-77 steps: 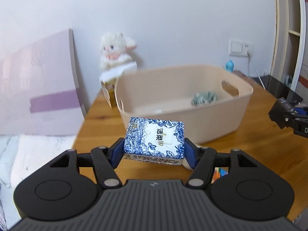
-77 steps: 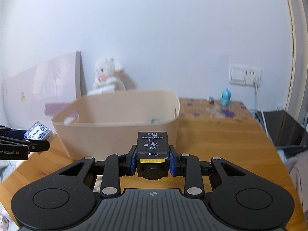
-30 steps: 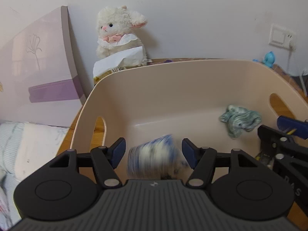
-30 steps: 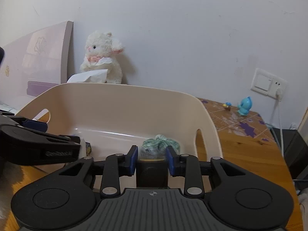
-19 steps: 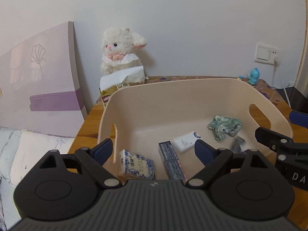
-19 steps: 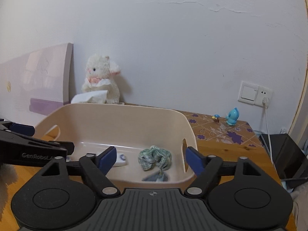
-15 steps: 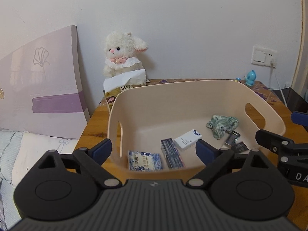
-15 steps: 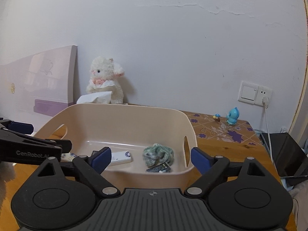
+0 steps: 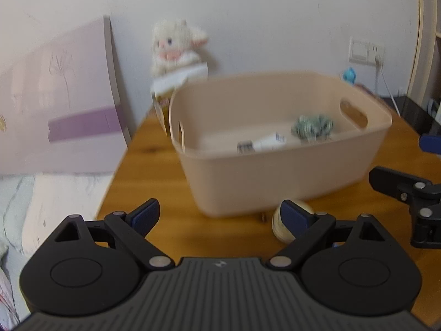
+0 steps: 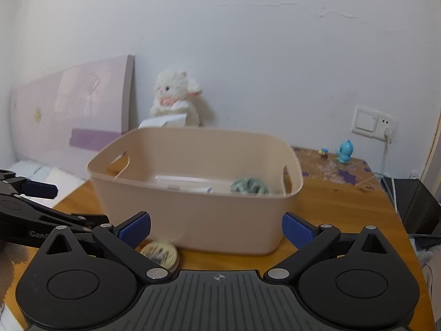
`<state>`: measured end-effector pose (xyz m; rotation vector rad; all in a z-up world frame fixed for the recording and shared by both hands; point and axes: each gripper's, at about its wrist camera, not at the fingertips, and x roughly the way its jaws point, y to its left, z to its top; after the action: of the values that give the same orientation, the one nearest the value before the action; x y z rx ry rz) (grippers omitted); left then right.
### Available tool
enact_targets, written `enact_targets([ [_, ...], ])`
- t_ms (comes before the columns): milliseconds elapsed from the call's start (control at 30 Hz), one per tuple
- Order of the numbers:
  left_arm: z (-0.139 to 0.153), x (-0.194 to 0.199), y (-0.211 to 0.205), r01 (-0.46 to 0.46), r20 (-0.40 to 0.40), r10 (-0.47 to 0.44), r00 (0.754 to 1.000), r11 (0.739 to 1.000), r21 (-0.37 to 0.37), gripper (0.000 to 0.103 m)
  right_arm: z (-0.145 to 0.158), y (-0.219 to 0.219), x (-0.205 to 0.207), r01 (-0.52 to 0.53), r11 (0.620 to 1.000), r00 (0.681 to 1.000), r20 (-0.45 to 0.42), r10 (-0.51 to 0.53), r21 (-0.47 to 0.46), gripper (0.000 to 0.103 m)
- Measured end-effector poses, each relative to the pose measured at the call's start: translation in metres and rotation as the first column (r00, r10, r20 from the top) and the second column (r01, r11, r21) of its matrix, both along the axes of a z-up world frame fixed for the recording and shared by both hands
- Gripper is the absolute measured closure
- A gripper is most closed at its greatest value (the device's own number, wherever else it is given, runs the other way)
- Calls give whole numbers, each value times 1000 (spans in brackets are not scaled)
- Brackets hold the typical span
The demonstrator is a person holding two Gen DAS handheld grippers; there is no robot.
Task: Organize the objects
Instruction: 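Grasp the round tin with the left tool while the right tool grasps the cartoon tissue pack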
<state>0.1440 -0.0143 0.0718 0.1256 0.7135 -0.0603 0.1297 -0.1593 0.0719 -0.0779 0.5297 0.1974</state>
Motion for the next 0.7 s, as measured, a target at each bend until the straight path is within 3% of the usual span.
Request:
enact_targets([
  [233, -36, 2, 13, -35, -107, 40, 993, 998, 49, 8, -34, 3, -4, -7, 1000, 995, -104, 8, 12, 0],
  [367, -44, 3, 20, -41, -131, 45, 990, 998, 38, 8, -56, 11, -7, -40, 999, 986, -163, 38, -7, 0],
  [700, -45, 5, 18, -52, -127, 55, 990, 998, 26, 8, -96, 42, 8, -73, 993, 975, -217, 51, -94, 3],
])
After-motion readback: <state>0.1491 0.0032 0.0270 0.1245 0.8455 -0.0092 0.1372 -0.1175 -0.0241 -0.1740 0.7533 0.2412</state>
